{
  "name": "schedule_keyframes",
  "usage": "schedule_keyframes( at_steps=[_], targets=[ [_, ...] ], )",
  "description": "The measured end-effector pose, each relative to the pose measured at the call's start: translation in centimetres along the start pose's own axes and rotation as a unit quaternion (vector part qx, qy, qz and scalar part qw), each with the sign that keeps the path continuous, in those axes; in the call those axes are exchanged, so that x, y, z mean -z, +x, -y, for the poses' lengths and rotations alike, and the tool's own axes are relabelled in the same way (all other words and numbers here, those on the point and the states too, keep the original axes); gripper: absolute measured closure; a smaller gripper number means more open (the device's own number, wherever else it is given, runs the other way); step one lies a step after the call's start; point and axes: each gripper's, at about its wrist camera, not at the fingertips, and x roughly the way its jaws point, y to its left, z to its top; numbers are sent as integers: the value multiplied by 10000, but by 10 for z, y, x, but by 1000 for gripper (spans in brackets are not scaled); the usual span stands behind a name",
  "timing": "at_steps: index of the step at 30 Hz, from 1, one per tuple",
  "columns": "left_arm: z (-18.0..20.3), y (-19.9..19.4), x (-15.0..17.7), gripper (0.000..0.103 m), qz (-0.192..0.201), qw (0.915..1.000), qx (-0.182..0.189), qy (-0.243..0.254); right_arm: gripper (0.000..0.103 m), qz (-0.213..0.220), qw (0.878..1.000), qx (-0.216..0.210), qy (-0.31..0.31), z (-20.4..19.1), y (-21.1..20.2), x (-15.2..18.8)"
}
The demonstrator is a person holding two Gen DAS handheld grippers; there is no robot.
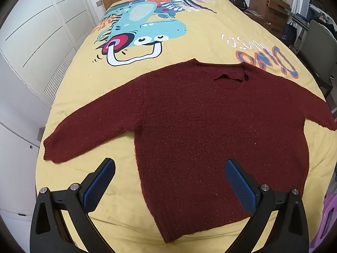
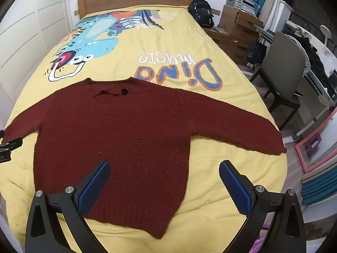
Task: Fold small clothes
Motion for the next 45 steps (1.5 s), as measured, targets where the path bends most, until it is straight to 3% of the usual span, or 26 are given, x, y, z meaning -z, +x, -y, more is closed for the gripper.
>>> schedule_keyframes(
  at_steps=[32, 45],
  targets=[
    [-7, 8, -3, 1, -109, 9999, 51, -66, 0, -179, 9997, 57, -149, -8, 13, -4],
    [-7, 19, -11, 1, -178, 9998, 84, -61, 0, -61, 9999, 46, 113, 13, 33, -17]
  ],
)
